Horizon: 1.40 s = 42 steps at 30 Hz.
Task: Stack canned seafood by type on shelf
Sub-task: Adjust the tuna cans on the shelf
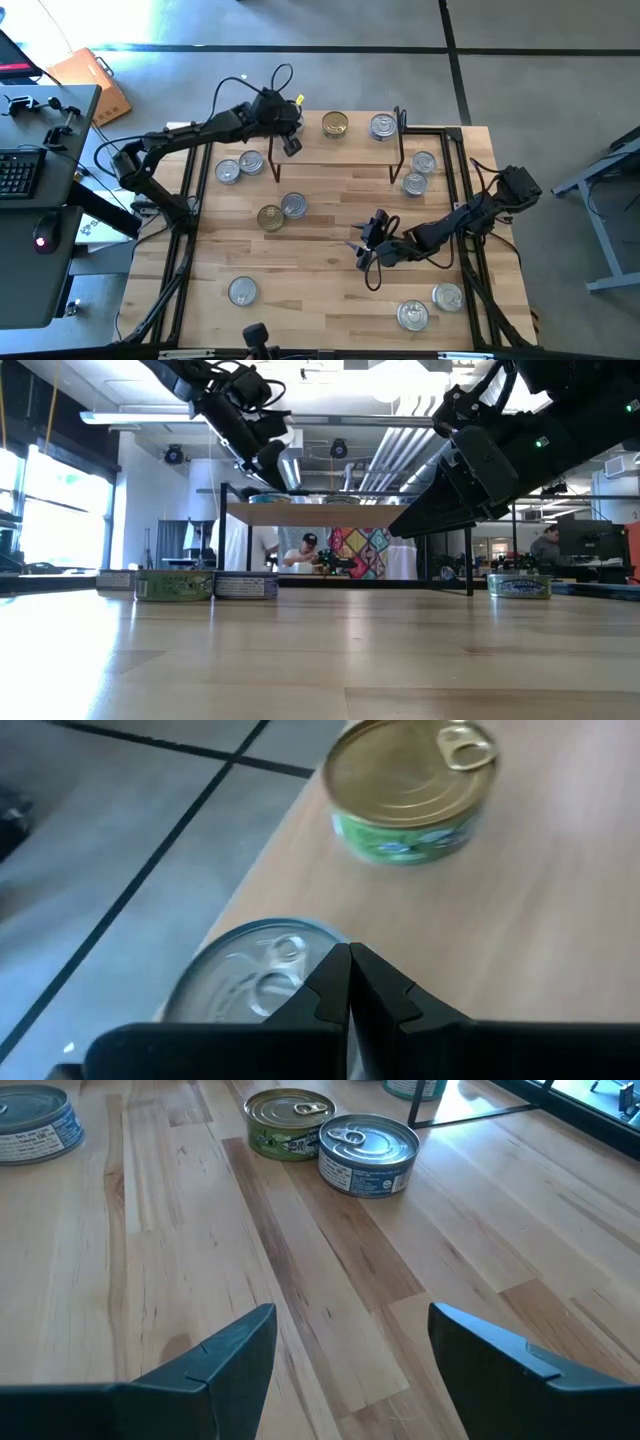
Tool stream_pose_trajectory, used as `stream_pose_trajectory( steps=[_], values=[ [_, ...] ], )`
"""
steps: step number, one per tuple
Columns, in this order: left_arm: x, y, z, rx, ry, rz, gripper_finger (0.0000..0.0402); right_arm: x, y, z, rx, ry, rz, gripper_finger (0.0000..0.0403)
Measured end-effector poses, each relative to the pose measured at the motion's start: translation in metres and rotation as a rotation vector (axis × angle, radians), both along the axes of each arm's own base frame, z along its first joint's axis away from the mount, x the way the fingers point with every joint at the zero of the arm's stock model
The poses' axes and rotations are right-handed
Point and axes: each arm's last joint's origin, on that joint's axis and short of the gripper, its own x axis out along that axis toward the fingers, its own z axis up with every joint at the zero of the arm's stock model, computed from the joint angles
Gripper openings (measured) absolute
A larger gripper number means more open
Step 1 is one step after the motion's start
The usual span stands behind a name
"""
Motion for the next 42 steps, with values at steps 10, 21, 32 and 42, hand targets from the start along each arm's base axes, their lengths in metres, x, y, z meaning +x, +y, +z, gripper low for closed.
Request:
stream_pose_trajectory(
  steps=[10,21,32,42],
  values=[
    [0.009,0.004,-0.011,-0.011,0.008,-0.011,0.0,0.0,0.0,0.0,0.0,0.0,0.0,0.0254],
    [0.024,-0.01,-0.013,0.018,-0.007,-0.104,0.0,0.0,0.0,0.0,0.0,0.0,0.0,0.0254],
    [0.022,-0.025,-0.009,0.114,0.097,-0.051,0.0,0.0,0.0,0.0,0.003,-0.001,-0.002,0.0254],
    [0.007,-0.03,0.007,0.161,0.137,-0.013,0.0,0.0,0.0,-0.001,0.006,0.003,-0.004,0.0254]
  ],
)
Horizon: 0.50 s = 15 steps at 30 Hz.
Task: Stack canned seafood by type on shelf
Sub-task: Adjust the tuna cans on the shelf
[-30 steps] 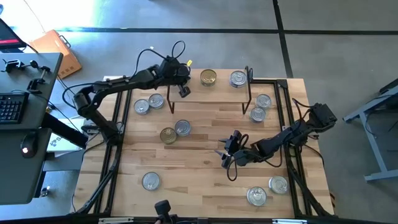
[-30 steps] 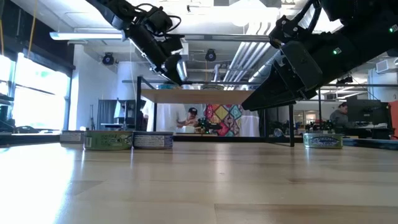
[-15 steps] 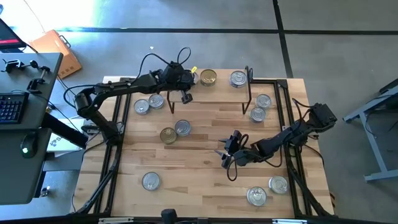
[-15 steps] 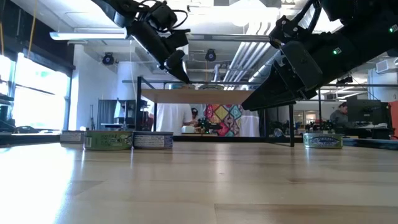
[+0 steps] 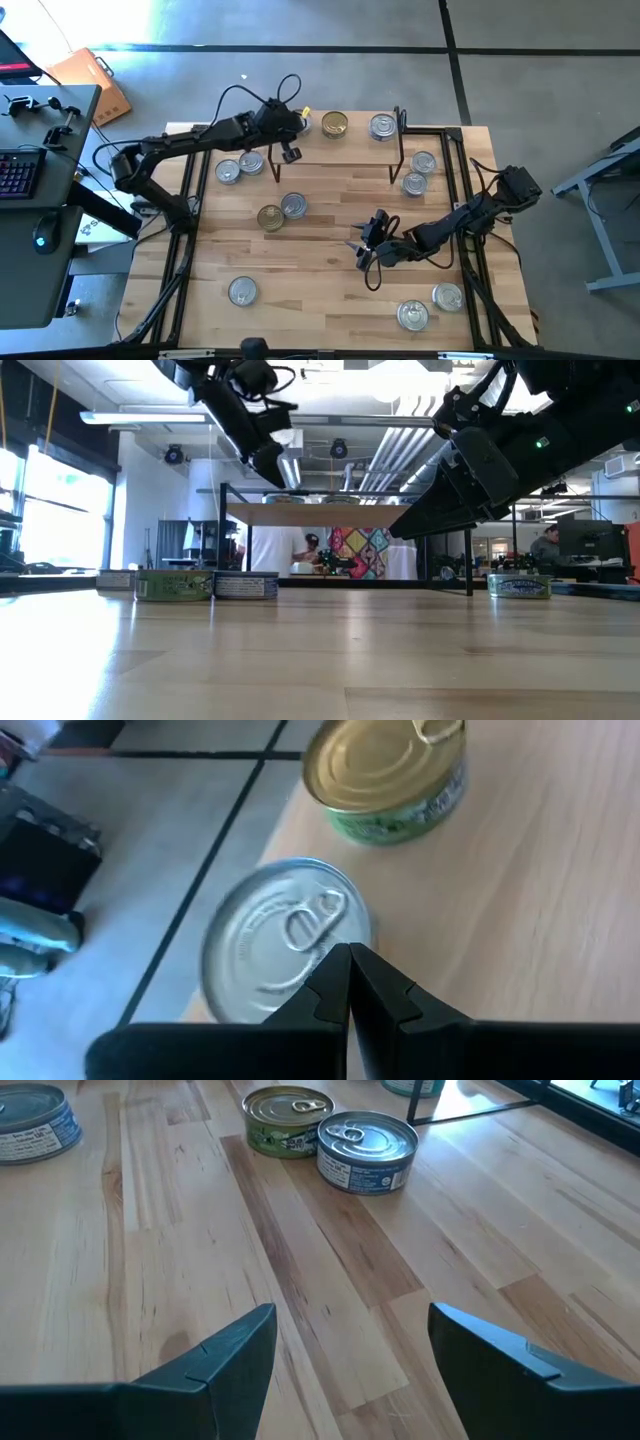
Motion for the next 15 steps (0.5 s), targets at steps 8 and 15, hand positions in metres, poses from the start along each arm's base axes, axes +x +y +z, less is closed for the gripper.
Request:
stream_pose_trajectory(
  steps=[8,15],
  values=[
    [-0.003,0.001,0.012,-0.026,-0.109,-0.04,0.0,0.0,0.0,0.0,0.0,0.0,0.0,0.0254],
    [0.001,0.021,-0.012,-0.07,-0.054,-0.004,0.0,0.0,0.0,0.0,0.005,-0.002,-0.003,0.0254]
  ],
)
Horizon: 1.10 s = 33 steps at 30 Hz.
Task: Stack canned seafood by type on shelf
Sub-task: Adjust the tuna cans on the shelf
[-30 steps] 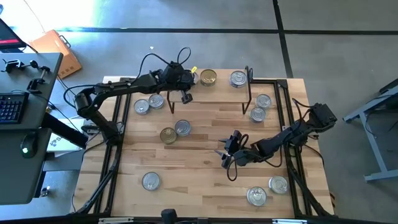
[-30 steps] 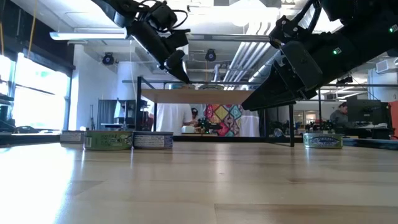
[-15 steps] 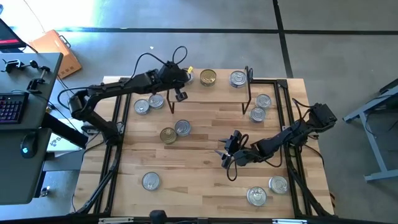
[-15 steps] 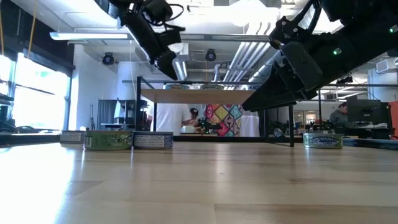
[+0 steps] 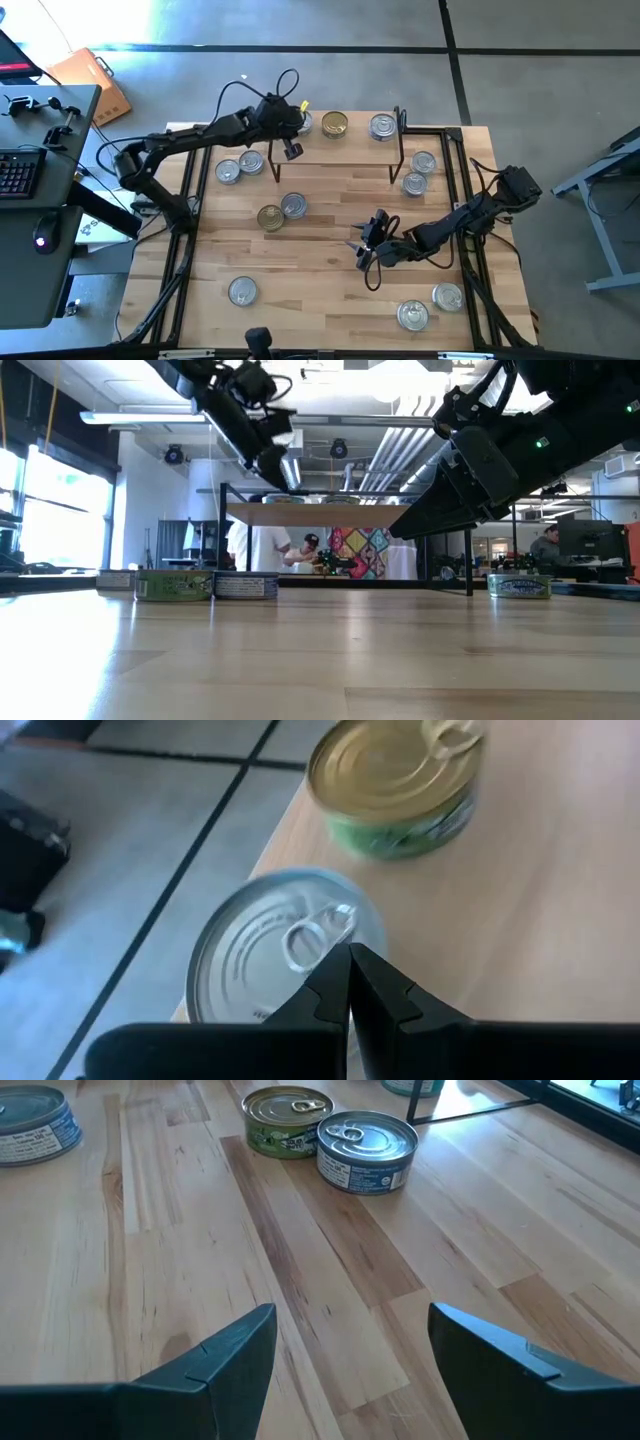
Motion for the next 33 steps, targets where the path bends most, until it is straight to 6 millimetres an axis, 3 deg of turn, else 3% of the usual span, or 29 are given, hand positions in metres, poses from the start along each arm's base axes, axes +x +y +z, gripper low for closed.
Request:
stream_pose_trajectory(
  steps=[33],
  values=[
    [-0.0073,0.0049,-0.0078,0.0,0.106,0.079,0.0,0.0,0.0,0.0,0.008,-0.003,-0.004,0.0254]
  ],
)
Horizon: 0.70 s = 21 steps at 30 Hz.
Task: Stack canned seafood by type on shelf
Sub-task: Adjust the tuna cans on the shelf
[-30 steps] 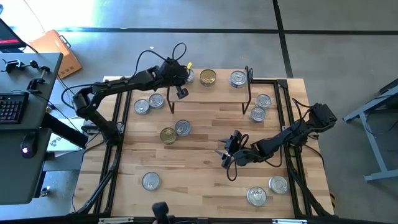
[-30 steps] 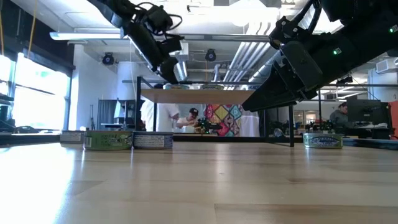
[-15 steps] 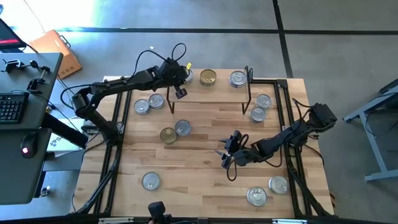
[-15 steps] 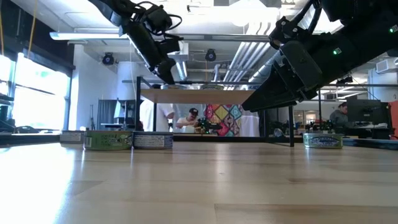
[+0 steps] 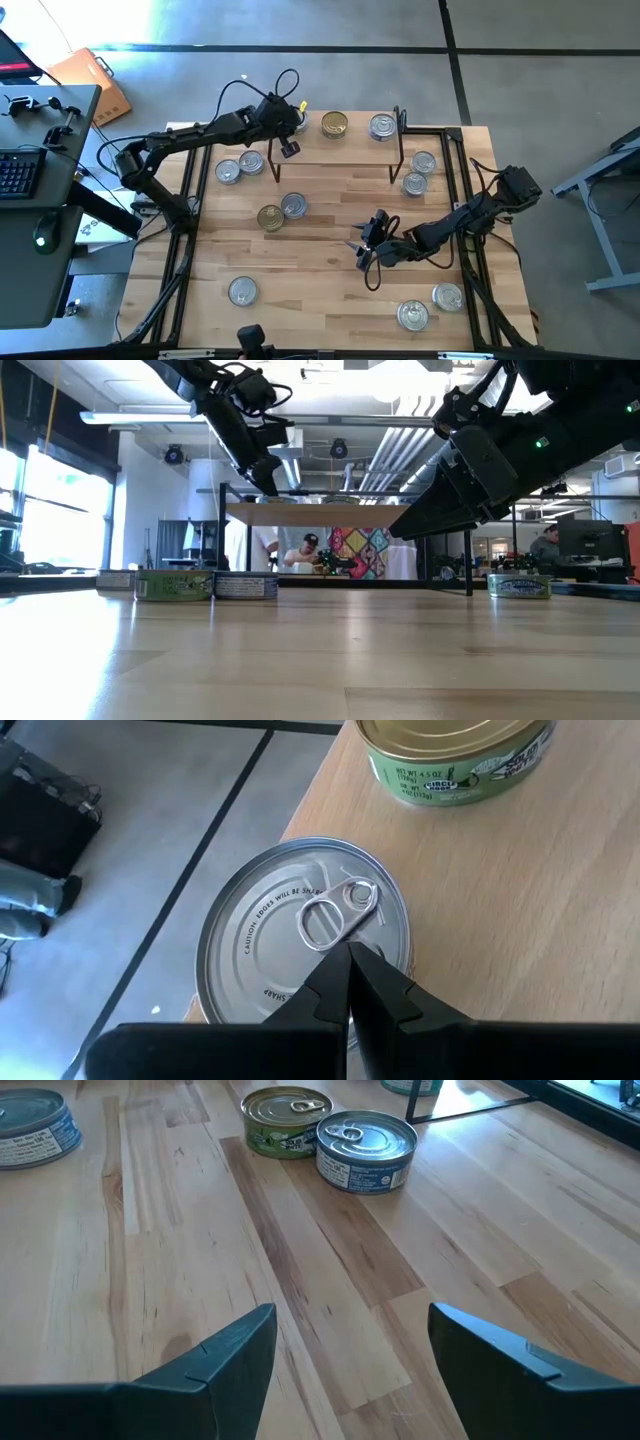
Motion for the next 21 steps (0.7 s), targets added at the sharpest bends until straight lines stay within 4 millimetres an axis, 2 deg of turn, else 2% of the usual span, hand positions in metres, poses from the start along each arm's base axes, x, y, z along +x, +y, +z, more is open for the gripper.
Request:
stream_pose_trajectory(
  steps=[7,10,13,16,21],
  values=[
    [-0.003,-0.008,0.007,0.017,0.001,-0.002,0.0,0.0,0.0,0.0,0.033,-0.025,-0.041,0.0254],
    [-0.001,-0.018,0.013,0.026,-0.014,-0.032,0.0,-0.003,-0.003,0.009,0.011,-0.057,-0.104,0.0254],
    [0.003,-0.033,0.021,0.038,-0.037,-0.076,0.0,-0.011,-0.011,0.028,-0.033,-0.078,-0.159,0.0254],
    [0.009,-0.049,0.023,0.04,-0.045,-0.129,0.0,-0.023,-0.027,0.054,-0.053,-0.094,-0.206,0.0254],
    [0.021,-0.072,0.022,0.028,-0.066,-0.192,0.0,-0.046,-0.079,0.104,0.016,-0.165,-0.259,0.0235]
  ],
)
